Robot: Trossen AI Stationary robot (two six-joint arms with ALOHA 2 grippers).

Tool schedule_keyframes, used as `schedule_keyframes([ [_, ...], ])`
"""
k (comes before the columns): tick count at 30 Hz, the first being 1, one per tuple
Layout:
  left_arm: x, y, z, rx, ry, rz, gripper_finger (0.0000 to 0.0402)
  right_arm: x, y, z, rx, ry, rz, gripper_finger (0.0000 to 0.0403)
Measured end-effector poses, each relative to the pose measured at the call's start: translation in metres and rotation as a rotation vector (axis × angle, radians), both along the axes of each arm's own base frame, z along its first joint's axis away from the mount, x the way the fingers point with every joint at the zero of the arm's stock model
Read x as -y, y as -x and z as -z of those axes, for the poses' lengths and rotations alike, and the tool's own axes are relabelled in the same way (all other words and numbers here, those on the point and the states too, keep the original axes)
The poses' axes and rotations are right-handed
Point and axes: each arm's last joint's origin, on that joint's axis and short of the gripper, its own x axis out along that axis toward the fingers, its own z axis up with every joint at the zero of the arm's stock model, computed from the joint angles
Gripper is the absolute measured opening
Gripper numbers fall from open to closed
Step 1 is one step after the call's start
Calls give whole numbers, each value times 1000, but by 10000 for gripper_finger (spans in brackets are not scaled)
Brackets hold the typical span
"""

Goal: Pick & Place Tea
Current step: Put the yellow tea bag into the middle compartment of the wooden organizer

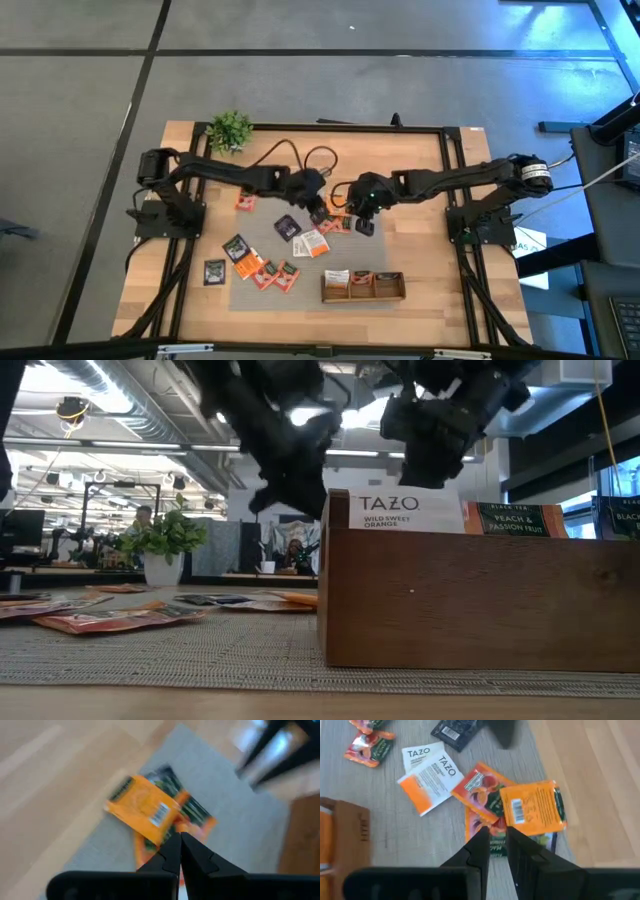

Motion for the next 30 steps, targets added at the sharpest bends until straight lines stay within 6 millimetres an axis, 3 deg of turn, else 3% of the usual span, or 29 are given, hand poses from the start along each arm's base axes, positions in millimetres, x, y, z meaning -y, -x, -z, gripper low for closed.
schedule_keyframes([
  [7,-34,-12,32,2,47,60,6,-2,1,22,169,8,-10,67],
  [13,-47,-24,62,36,123,58,6,-2,8,38,157,62,-68,67],
  [16,-51,-26,70,30,125,47,6,-3,8,41,154,110,-119,67],
  [20,-53,-25,80,-2,143,28,6,-2,4,46,157,110,-60,67],
  [30,-52,-25,86,-19,191,15,6,-1,1,56,127,110,-58,79],
])
